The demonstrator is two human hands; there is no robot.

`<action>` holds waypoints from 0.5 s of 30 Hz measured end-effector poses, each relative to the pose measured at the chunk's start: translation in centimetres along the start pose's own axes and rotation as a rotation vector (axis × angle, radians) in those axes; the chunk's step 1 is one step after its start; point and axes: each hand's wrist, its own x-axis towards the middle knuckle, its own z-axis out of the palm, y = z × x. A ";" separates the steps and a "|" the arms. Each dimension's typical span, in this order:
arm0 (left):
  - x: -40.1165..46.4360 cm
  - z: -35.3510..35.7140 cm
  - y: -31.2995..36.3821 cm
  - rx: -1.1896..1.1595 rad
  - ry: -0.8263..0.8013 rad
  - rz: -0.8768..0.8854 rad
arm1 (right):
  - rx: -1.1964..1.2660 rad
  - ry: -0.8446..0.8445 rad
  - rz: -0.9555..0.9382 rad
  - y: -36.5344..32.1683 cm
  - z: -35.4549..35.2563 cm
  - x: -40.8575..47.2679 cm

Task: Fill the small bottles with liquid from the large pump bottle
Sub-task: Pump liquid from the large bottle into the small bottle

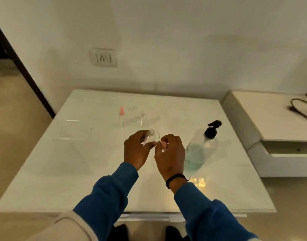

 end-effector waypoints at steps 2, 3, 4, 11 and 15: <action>0.8 0.3 -2.5 0.013 0.028 -0.060 | -0.079 -0.038 -0.005 2.3 2.2 -0.4; 1.1 0.4 -3.5 0.017 0.051 -0.087 | -0.106 -0.062 -0.005 3.2 3.1 -0.5; 1.4 0.5 -4.4 0.027 0.077 -0.109 | -0.131 -0.092 -0.006 4.0 3.8 -0.5; 5.0 0.9 -5.0 -0.019 0.189 -0.052 | -0.355 -0.272 -0.123 6.9 7.1 -0.3; 5.0 1.5 -5.4 -0.002 0.154 -0.007 | -0.381 -0.300 -0.096 6.8 8.1 -0.3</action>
